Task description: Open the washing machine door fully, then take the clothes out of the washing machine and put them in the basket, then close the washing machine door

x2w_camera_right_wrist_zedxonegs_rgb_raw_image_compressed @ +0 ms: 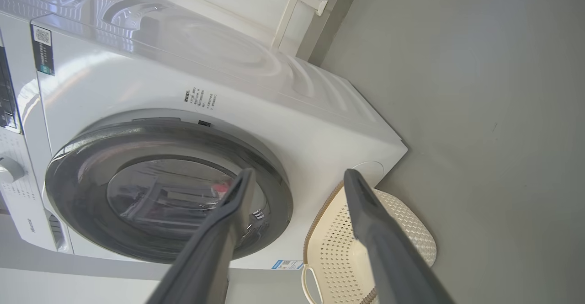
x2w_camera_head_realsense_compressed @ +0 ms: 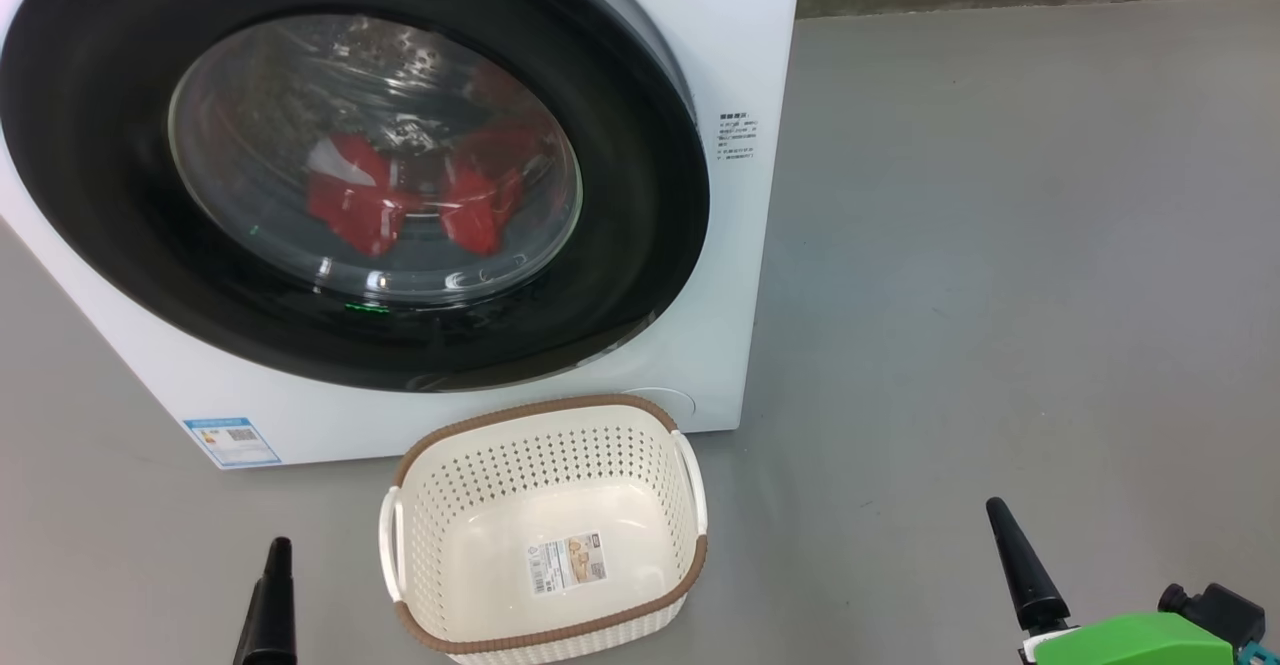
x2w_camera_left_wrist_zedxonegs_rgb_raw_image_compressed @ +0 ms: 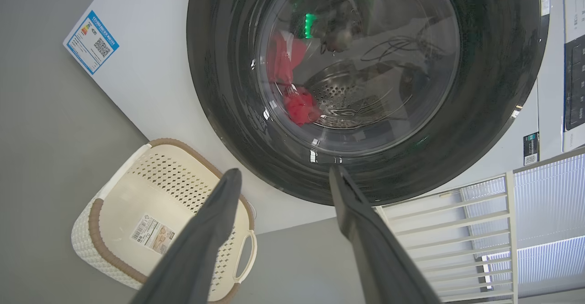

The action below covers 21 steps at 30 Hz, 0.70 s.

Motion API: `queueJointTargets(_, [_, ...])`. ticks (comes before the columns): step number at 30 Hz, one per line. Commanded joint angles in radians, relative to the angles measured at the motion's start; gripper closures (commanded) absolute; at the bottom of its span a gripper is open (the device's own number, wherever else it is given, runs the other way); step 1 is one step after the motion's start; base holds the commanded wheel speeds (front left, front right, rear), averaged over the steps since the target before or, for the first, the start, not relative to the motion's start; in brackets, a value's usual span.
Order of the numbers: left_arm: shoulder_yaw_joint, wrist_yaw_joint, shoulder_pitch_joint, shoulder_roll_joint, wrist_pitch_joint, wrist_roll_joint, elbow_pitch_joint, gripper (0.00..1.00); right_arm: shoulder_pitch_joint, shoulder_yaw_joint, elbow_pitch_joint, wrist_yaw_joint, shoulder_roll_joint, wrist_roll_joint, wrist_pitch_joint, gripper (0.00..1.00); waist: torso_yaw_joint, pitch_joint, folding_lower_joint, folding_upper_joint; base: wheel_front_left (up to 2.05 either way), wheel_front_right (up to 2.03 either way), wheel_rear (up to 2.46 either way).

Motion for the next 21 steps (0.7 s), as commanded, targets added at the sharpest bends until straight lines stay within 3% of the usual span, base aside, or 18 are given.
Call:
queueJointTargets(1, [0.008, -0.001, -0.015, 0.015, -0.016, 0.044, -0.039, 0.0, -0.033, 0.02, -0.03, 0.0, -0.014, -0.042, -0.016, 0.0, 0.0, 0.0, -0.0001, 0.0, 0.0, 0.0, 0.0])
queueJointTargets(21, [-0.002, -0.002, 0.003, 0.019, -0.072, 0.279, -0.082, 0.0, -0.04, 0.066, -0.062, 0.001, -0.024, -0.266, -0.071, 0.0, -0.002, 0.004, -0.0002, 0.0, 0.0, 0.0, 0.0])
